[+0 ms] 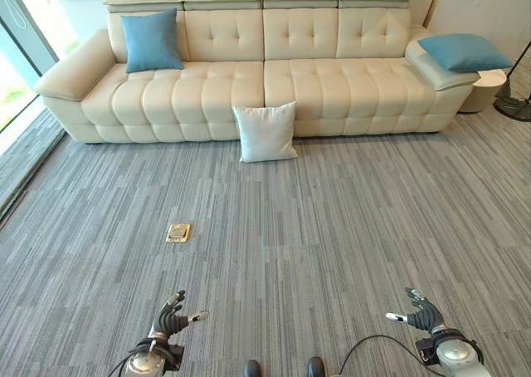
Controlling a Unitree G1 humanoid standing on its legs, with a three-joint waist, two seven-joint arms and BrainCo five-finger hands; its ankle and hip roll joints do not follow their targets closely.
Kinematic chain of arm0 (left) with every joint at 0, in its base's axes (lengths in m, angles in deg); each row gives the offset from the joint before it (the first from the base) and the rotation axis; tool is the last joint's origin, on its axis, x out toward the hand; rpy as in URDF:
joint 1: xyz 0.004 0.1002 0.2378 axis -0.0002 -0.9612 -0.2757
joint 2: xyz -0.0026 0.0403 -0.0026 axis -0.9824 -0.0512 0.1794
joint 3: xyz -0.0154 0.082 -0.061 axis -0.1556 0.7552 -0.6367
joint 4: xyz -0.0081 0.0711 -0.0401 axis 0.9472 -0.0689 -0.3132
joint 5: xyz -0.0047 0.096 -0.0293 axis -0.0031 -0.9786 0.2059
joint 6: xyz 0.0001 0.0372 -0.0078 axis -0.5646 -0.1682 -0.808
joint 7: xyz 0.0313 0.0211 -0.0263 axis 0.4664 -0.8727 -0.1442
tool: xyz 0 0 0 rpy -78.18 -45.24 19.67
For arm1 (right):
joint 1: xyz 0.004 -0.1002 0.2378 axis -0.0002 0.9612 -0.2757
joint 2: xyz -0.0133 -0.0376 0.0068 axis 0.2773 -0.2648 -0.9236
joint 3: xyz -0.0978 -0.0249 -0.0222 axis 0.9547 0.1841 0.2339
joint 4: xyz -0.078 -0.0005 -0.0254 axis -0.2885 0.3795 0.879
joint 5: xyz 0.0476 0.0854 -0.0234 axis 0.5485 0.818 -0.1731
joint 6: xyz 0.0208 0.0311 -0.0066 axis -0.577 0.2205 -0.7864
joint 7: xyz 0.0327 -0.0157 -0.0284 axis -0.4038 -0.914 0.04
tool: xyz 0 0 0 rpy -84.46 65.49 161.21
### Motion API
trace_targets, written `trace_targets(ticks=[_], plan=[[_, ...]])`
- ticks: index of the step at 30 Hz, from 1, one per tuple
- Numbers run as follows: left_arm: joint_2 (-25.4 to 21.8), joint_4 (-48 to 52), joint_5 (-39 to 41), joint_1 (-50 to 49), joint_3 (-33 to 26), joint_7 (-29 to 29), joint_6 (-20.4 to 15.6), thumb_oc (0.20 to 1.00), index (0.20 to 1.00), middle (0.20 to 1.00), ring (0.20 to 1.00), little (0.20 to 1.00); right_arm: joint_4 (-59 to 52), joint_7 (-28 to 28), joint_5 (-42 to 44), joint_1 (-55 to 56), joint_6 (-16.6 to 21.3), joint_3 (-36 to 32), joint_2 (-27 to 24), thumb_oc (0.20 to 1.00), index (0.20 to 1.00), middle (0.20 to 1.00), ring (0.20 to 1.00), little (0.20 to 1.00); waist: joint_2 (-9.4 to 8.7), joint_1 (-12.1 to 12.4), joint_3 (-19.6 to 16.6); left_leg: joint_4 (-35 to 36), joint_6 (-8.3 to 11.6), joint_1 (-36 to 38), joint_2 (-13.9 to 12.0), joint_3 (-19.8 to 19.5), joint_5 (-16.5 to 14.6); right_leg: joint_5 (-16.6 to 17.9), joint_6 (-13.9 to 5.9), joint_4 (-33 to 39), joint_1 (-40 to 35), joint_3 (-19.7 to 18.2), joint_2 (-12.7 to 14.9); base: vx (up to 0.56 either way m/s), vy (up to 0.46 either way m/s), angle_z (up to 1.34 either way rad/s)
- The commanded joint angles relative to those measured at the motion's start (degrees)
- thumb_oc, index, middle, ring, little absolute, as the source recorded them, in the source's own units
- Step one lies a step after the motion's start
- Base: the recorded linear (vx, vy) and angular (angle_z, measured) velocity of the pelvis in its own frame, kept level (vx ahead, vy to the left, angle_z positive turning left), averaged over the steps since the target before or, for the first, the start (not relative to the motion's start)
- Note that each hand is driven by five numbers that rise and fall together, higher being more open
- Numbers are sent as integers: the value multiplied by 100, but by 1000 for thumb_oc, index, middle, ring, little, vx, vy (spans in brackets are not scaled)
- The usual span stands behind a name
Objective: Pick up all the scattered cushions and arrange them neatly on the sofa.
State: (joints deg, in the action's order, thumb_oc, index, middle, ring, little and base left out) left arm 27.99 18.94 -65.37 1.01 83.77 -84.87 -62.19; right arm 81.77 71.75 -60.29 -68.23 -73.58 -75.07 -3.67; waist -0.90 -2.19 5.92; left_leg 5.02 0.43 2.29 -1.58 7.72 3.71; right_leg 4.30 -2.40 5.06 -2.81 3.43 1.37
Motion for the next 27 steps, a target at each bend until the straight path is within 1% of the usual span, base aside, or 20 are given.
trace_targets(ticks=[1, 9, 18, 19, 23, 24, 25, 26, 27], plan=[[-54, -35, 203, 252, -37, -96, -143, 1000, 1000, 1000, 1000, 1000, 80, -115, 207, -110, 47, -133, 141, 1000, 1000, 1000, 1000, 1000, -182, 104, 23, -44, 133, 273, 75, 14, -605, -610, -420, -163, -206, 126, 232, 9, 18, 5], [-16, 80, 176, 321, 148, -99, -129, 1000, 1000, 1000, 1000, 1000, 81, -164, 284, -123, 11, -85, 254, 1000, 1000, 1000, 1000, 1000, -251, 159, 80, -190, 109, 163, 89, -31, -672, -643, -423, -248, -158, 167, 255, 23, 14, 5], [-44, 190, 161, 372, 177, -134, -124, 1000, 1000, 1000, 1000, 1000, 67, -214, 282, -283, -20, -2, 251, 1000, 1000, 1000, 1000, 1000, -314, 204, 175, -653, 45, -162, 156, -41, -893, -684, -453, -380, -41, 135, 347, 30, 39, 0], [-62, 274, 247, 431, 174, -177, -144, 1000, 1000, 1000, 1000, 1000, 94, -224, 274, -399, -38, 83, 246, 1000, 1000, 1000, 1000, 1000, -352, 236, 231, -873, -2, -339, 182, -44, -1007, -684, -485, -495, 78, 62, 400, 50, 105, -3], [-146, 443, 293, 456, 175, -205, -163, 1000, 1000, 1000, 1000, 1000, 50, -230, 231, -508, -75, 180, 244, 1000, 1000, 1000, 1000, 1000, -426, 288, 277, -1153, -129, -536, 237, -76, -1195, -700, -580, -812, 291, -67, 460, 66, 103, -13], [-146, 443, 293, 456, 175, -205, -163, 1000, 1000, 1000, 1000, 1000, 50, -230, 231, -508, -75, 180, 244, 1000, 1000, 1000, 1000, 1000, -426, 288, 276, -1155, -129, -538, 237, -75, -1196, -701, -580, -813, 294, -68, 460, 58, 89, -17], [-169, 473, 311, 465, 179, -192, -157, 1000, 1000, 1000, 1000, 1000, 39, -218, 233, -536, -75, 197, 255, 1000, 1000, 1000, 1000, 1000, -434, 293, 293, -1166, -173, -551, 252, -104, -1241, -722, -620, -991, 375, -90, 472, 86, 146, -11], [-206, 559, 334, 496, 176, -182, -143, 1000, 1000, 1000, 1000, 1000, -7, -195, 265, -617, -69, 238, 284, 1000, 1000, 1000, 1000, 1000, -435, 283, 359, -1211, -254, -540, 296, -150, -1331, -662, -719, -1597, 690, -139, 501, 120, 190, -8], [-217, 577, 325, 520, 192, -183, -145, 1000, 1000, 1000, 1000, 1000, -49, -184, 280, -638, -58, 249, 288, 1000, 1000, 1000, 1000, 1000, -427, 260, 411, -1231, -285, -514, 311, -180, -1360, -557, -755, -1901, 820, -156, 515, 86, 141, -6]])
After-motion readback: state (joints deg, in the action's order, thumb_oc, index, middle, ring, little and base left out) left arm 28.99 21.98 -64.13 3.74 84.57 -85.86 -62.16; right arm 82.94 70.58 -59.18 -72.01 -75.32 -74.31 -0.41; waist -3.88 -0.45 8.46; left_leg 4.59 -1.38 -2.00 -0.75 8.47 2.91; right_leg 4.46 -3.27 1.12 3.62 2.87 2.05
